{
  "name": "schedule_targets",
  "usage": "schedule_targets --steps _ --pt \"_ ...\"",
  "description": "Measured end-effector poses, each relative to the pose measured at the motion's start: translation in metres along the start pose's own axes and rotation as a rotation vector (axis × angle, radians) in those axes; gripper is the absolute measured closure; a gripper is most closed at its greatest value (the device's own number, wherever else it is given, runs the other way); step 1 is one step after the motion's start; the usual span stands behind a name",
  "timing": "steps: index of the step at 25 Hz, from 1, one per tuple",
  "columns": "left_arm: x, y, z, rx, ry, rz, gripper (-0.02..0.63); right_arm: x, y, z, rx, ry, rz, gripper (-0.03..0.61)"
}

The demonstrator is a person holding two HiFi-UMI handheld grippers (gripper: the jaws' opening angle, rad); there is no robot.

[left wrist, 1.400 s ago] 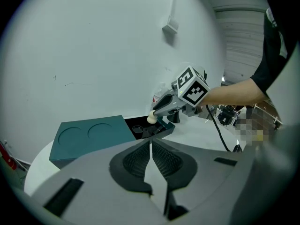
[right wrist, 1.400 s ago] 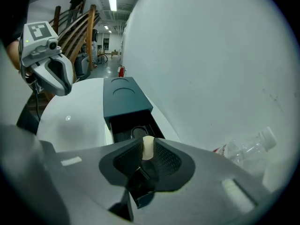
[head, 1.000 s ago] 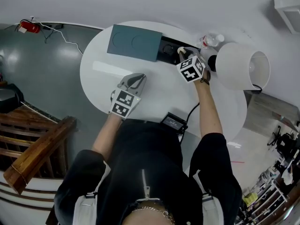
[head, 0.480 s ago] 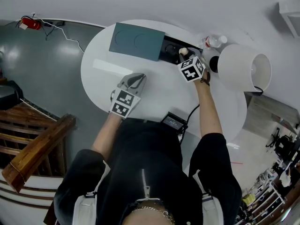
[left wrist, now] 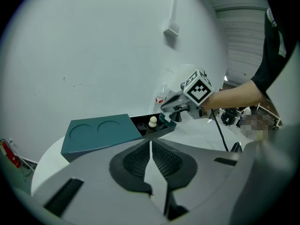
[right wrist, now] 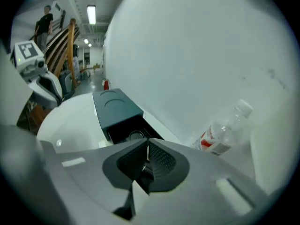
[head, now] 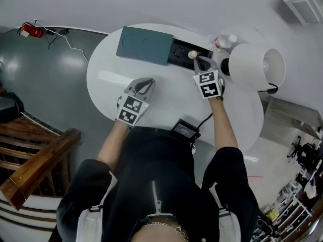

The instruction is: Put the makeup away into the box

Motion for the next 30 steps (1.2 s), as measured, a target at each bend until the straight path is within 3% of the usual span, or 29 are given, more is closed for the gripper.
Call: schedule_targets --steps 3,5,17,30 --pt "-0.004 0.006 0.002 0.019 0.0 0.017 0.589 -0.029 0.002 0.004 0.209 0.001 0.092 0.574" --pt "-0.006 0.01 0.006 0.037 -0.001 0.026 0.59 -0.051 0.001 0.007 0.275 -0.021 0.144 0.574" --pt "-0.022 0.025 0.029 0.106 -0.004 0.068 0.589 -0.144 -0.031 -0.001 0.427 -0.113 0.285 0.574" --pt "-0.023 0.029 0.052 0.147 -0.022 0.084 0.589 -0.18 -0.069 -0.014 0.46 -0.155 0.273 0.574"
Point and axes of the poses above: the fingertips, and each gripper's own axes: x forward along the fingers, z to its right, y out of its top, the point moved 1 cm from there along -x, backward along the fingers, and after that the axes turned 6 degrees about -y, right-handed, at the moved point
